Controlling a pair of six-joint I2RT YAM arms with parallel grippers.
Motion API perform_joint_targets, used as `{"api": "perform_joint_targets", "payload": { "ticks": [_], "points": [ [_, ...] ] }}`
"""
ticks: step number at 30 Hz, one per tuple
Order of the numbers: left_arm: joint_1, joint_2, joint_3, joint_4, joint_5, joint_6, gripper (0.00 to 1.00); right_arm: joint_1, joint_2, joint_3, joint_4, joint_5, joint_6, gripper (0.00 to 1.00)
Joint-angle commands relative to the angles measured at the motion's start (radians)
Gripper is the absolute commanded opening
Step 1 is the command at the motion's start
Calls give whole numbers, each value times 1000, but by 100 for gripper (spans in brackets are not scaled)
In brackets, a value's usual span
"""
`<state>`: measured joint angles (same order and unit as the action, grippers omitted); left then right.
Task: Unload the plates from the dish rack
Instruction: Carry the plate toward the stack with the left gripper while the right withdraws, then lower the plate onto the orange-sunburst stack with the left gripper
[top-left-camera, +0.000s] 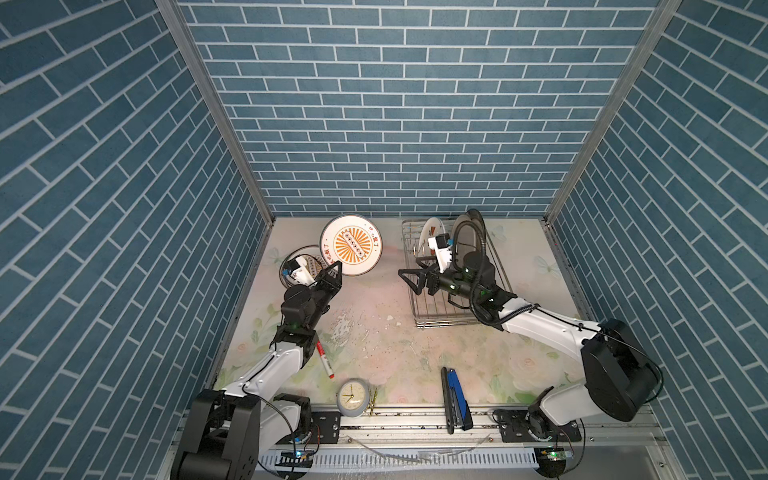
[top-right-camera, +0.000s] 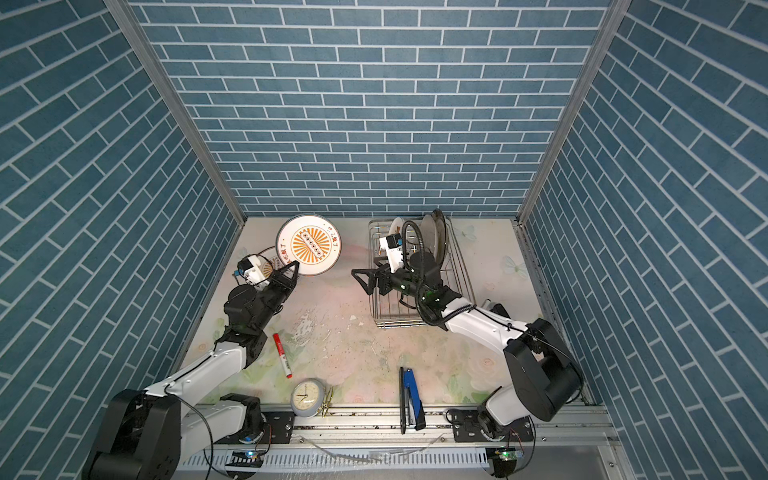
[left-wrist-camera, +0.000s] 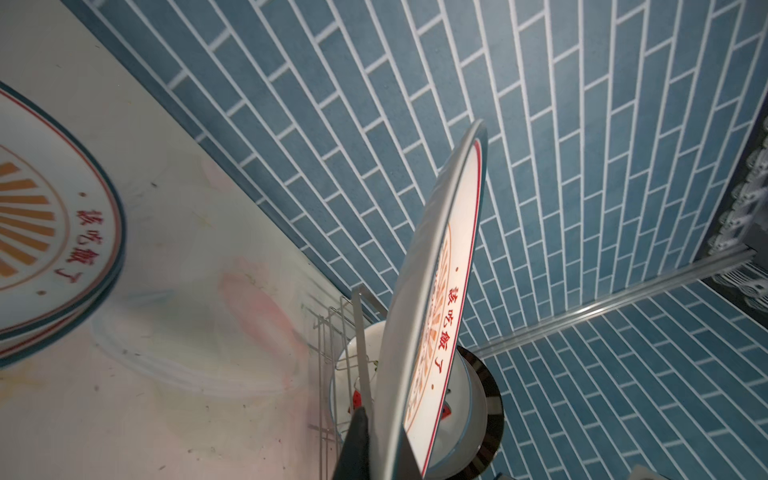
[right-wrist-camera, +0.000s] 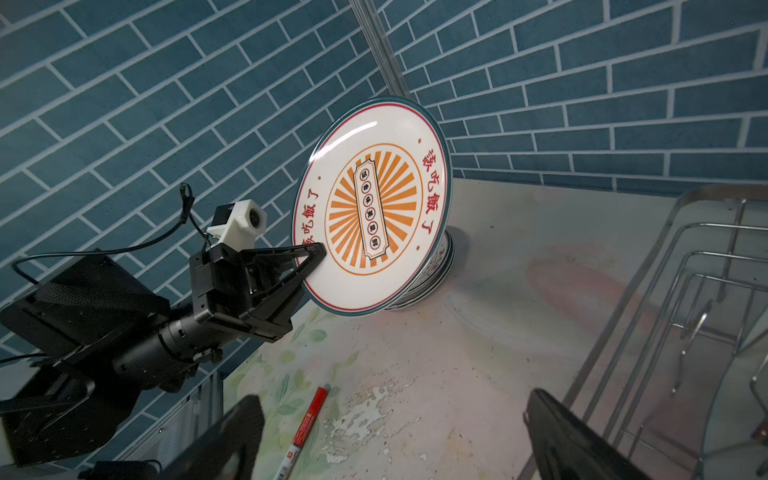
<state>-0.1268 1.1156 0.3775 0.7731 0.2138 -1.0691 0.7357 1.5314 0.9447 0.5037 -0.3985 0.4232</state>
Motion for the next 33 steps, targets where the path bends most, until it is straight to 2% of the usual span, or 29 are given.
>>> {"api": "perform_joint_targets", "payload": {
  "ticks": [1, 4, 9, 17, 33],
  "points": [
    [70, 29, 36, -16, 2, -48, 0, 53, 91, 149, -200, 89, -171, 99],
    [129, 98, 56, -24, 15, -74, 0, 91, 180, 230, -214, 144, -226, 99],
    [199, 219, 95, -11, 10, -97, 0, 108, 330, 382, -264, 146, -232, 99],
    [252, 274, 129, -96, -65, -104, 0, 128, 485, 530, -310, 111, -242, 99],
    [292, 409, 194, -187, -102, -134, 0, 146, 571, 599, -329, 102, -253, 99]
  ]
}}
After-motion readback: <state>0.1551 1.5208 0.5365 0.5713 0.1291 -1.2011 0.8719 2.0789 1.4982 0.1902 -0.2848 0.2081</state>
